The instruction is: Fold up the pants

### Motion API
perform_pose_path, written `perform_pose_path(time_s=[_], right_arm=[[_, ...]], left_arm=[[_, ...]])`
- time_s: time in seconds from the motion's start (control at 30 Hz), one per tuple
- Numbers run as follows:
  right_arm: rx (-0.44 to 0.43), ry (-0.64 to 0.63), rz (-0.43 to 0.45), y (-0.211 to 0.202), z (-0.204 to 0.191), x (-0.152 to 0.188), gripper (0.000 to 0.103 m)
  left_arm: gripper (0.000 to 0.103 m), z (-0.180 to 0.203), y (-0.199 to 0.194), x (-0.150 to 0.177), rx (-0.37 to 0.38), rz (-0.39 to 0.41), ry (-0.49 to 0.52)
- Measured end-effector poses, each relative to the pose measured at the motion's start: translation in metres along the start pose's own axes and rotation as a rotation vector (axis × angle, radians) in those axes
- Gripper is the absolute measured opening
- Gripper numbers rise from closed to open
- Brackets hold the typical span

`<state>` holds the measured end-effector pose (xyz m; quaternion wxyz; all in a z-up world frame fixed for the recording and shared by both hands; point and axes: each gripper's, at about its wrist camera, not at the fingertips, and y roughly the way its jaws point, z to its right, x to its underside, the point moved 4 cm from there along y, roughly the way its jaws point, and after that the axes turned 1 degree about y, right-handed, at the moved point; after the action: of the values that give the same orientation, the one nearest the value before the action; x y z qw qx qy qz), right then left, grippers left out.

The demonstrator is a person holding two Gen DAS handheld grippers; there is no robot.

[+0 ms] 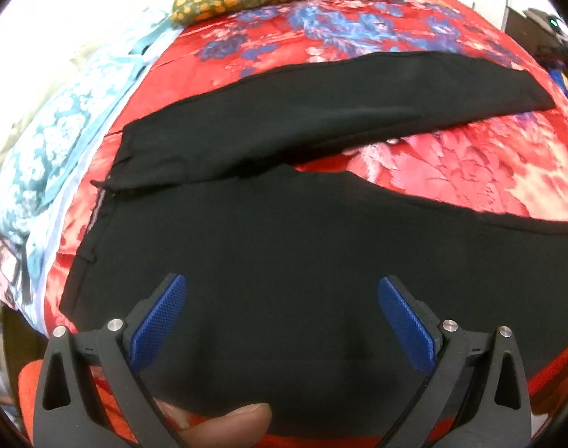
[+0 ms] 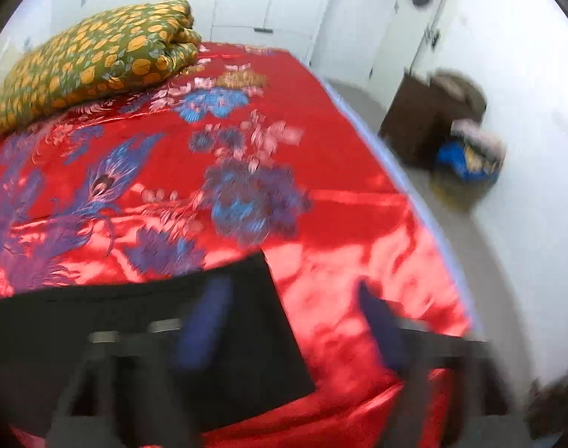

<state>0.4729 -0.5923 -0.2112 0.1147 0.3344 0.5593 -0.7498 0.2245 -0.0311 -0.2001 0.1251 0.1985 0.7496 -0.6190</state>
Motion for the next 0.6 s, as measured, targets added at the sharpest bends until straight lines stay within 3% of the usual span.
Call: perform_pose_path(time_s=[0.13,0.27,0.3,0.33,0.4,0.5,0.6], right_arm=[[-0.009,0.030,0.020,-0.025,-0.005,0.031,0.088],[-0.132,0.001,0.072,-0.090,-0.045,0.075,0.088],[-0.189,-0.024,0.084,-0.116,-0.060,0.094,0.088],[-0.226,-0.046,0.093,-0.136,-0.071,0.109,0.089],[-0.309,-0.094,0.105,-0.183,-0.100,0.150,0.096],[-0.402,-0.155,0.104,-0.241,-0.141,0.221,0.101],[-0.436,-0.194,0.058,-0.275,-0.183,0.290,0.101]], left_arm=[[0.103,-0.034,0.027,-0.032,-0.110,0.084,-0.036],[0.103,-0.073,0.086,-0.028,-0.227,-0.023,-0.082],[0.103,-0.082,0.095,-0.019,-0.227,-0.059,-0.103],[0.103,-0.092,0.095,-0.008,-0.174,-0.046,-0.159],[0.103,-0.102,0.088,0.009,-0.144,-0.043,-0.215],[0.103,-0.101,0.081,0.021,-0.130,-0.025,-0.193],[0.103,-0.097,0.081,0.024,-0.140,0.014,-0.138]])
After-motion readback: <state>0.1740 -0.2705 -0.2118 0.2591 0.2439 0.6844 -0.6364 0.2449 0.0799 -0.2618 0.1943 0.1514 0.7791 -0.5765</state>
